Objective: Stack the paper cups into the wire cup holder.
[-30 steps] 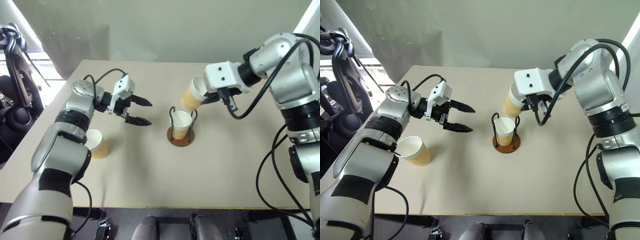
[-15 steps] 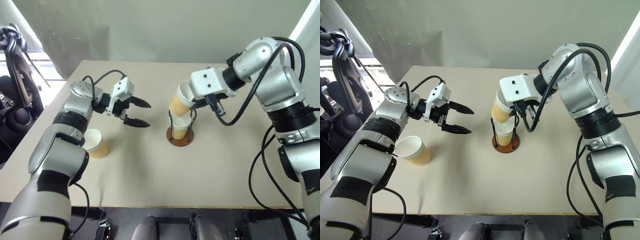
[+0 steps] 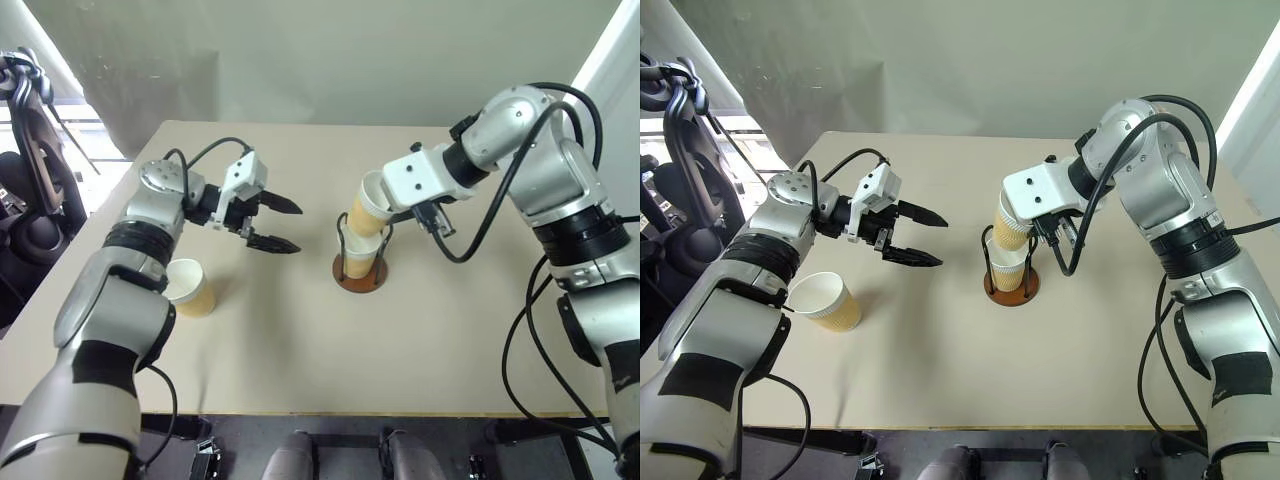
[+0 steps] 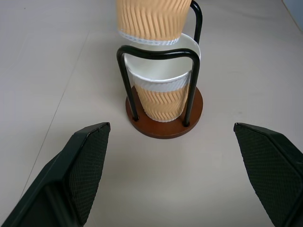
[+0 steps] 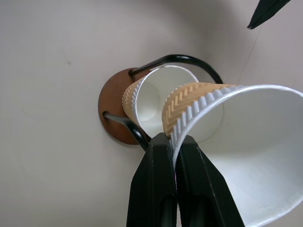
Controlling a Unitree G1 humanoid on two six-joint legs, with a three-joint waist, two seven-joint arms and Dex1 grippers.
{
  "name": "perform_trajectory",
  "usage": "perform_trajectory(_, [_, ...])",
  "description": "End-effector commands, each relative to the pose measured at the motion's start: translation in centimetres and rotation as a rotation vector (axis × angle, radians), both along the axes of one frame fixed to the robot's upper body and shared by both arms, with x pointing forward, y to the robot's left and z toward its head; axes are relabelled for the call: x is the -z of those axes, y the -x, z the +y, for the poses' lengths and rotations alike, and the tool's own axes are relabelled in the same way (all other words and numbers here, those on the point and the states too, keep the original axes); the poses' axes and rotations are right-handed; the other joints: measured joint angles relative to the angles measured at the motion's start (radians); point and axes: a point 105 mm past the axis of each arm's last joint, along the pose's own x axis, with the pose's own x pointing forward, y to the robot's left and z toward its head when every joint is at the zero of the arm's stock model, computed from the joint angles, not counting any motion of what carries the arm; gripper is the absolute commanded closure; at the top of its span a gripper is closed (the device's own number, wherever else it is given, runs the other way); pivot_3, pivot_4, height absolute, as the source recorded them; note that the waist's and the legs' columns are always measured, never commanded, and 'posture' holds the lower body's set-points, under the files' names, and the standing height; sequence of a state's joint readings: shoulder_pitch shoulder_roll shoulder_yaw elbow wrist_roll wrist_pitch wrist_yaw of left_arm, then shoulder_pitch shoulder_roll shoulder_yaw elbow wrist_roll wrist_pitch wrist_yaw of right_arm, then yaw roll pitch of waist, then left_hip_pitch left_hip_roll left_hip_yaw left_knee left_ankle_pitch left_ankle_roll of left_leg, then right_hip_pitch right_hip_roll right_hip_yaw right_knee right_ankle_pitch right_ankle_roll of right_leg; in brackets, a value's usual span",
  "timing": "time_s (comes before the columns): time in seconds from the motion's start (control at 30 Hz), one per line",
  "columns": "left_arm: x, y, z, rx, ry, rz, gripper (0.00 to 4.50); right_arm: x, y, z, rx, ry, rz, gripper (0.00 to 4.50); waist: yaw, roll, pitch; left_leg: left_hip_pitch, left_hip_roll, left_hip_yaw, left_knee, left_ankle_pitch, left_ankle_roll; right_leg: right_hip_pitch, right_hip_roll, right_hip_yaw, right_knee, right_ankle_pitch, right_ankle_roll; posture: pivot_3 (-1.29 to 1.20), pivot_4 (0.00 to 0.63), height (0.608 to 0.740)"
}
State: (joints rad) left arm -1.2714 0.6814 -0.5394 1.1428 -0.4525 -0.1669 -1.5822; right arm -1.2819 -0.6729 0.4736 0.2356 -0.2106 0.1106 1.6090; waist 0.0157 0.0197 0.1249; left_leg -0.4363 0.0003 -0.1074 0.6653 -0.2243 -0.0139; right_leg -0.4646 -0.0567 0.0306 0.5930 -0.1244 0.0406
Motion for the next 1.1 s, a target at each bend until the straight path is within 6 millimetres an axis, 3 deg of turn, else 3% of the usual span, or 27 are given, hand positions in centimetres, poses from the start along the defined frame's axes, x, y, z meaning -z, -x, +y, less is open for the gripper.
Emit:
perform_trajectory(0.03, [-0.7, 0.4, 0.0, 0.040, 0.008, -0.012, 0.00, -0.4, 0.4, 0.2, -0.026, 0.015, -0.021, 4.44, 0.000, 0.000, 0.000, 0.000, 0.000, 0.000, 0.000, 0.000, 0.000, 0.000, 0.000, 0.000, 0.000, 0.000, 0.000, 0.00, 0.150, 0.740])
perform_trajectory(0.73, [-0.7, 0.5, 0.1, 0.037, 0.003, -0.004, 0.00, 1.9, 0.9, 1.8, -0.096, 0.043, -0.008, 4.44, 0.000, 0.000, 0.000, 0.000, 0.000, 0.000, 0.000, 0.000, 0.000, 0.000, 0.000, 0.000, 0.000, 0.000, 0.000, 0.00, 0.150, 0.740])
perform_trajectory(0.83, [-0.6, 0.5, 0.3, 0.030, 0.000, -0.003, 0.00, 1.9, 0.7, 1.6, -0.090, 0.047, -0.017, 3.89, 0.000, 0.000, 0.000, 0.000, 0.000, 0.000, 0.000, 0.000, 0.000, 0.000, 0.000, 0.000, 0.000, 0.000, 0.000, 0.00, 0.150, 0.740])
perform_trajectory(1.0, [-0.4, 0.4, 0.5, 0.024, -0.004, -0.001, 0.00, 1.6, 0.2, 1.8, -0.074, 0.021, -0.036, 2.21, 0.000, 0.000, 0.000, 0.000, 0.000, 0.000, 0.000, 0.000, 0.000, 0.000, 0.000, 0.000, 0.000, 0.000, 0.000, 0.00, 0.150, 0.740])
perform_trajectory(1.1, [-0.4, 0.4, 0.5, 0.022, -0.009, 0.009, 0.00, 0.5, -0.3, 2.1, -0.051, -0.040, -0.049, 2.21, -0.001, 0.000, 0.000, 0.000, 0.000, 0.000, 0.000, 0.000, 0.000, 0.000, 0.000, 0.000, 0.000, 0.000, 0.000, 0.00, 0.150, 0.740])
